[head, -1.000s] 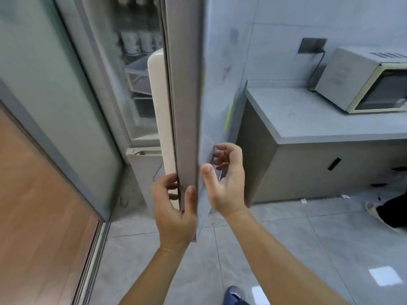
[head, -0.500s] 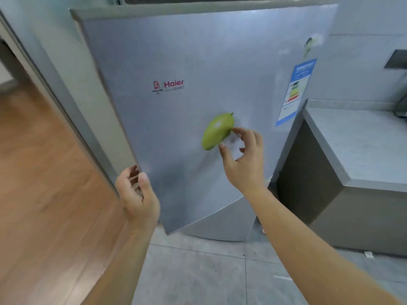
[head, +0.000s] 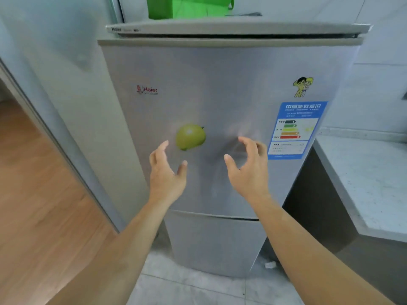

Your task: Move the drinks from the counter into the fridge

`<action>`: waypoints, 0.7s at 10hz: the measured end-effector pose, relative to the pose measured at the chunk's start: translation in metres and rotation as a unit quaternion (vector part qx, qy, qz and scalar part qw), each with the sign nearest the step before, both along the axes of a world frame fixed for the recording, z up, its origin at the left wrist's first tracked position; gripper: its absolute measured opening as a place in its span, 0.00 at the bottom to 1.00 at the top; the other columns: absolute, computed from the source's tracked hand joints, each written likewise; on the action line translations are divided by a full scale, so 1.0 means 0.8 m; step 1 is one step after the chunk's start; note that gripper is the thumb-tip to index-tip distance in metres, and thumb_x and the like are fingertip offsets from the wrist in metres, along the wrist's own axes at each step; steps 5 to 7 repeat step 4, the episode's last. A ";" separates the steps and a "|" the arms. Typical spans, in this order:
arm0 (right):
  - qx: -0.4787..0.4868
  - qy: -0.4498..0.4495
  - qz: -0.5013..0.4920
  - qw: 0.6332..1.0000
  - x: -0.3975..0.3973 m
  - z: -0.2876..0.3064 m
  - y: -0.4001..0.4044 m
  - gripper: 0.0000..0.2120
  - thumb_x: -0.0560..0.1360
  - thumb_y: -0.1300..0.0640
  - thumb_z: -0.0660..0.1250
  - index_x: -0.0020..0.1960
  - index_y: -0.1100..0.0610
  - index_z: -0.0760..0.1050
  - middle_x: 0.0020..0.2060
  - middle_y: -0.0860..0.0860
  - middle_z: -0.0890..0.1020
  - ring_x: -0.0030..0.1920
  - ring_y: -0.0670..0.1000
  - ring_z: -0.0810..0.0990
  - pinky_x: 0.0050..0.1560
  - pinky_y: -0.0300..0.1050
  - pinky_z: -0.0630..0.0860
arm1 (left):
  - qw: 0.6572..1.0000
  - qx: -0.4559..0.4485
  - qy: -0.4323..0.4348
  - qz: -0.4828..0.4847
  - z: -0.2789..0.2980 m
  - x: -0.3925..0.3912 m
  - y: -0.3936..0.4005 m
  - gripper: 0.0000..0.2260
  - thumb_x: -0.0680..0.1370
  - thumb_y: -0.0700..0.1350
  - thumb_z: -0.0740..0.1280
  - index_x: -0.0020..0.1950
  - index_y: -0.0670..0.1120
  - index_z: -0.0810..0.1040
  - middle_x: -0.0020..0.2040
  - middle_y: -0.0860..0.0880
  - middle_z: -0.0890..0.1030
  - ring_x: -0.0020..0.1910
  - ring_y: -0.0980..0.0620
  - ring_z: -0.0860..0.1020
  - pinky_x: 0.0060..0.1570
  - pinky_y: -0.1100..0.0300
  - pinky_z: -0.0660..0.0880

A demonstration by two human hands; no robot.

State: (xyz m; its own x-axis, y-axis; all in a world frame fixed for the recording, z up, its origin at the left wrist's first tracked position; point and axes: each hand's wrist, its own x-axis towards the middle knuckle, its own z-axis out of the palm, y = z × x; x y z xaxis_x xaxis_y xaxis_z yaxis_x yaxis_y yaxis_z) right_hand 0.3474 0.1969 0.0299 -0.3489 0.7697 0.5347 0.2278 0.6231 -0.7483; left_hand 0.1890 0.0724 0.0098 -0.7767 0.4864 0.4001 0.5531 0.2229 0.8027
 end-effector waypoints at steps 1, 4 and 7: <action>-0.001 -0.009 -0.015 1.000 -0.005 0.005 0.013 0.26 0.73 0.56 0.74 0.69 0.54 0.71 0.62 0.51 0.69 0.64 0.51 0.69 0.62 0.51 0.73 | 0.998 -0.049 0.008 -0.050 0.014 -0.010 0.035 0.31 0.77 0.47 0.69 0.77 0.53 0.59 0.73 0.49 0.62 0.66 0.50 0.71 0.60 0.55 0.68; -0.039 0.003 -0.057 0.998 -0.015 0.006 0.014 0.24 0.73 0.53 0.74 0.67 0.48 0.70 0.60 0.45 0.69 0.63 0.48 0.68 0.61 0.45 0.71 | 0.996 -0.046 -0.023 -0.073 0.001 -0.031 0.035 0.31 0.77 0.42 0.69 0.76 0.52 0.59 0.71 0.46 0.63 0.59 0.50 0.71 0.56 0.57 0.68; -0.039 0.003 -0.057 0.998 -0.015 0.006 0.014 0.24 0.73 0.53 0.74 0.67 0.48 0.70 0.60 0.45 0.69 0.63 0.48 0.68 0.61 0.45 0.71 | 0.996 -0.046 -0.023 -0.073 0.001 -0.031 0.035 0.31 0.77 0.42 0.69 0.76 0.52 0.59 0.71 0.46 0.63 0.59 0.50 0.71 0.56 0.57 0.68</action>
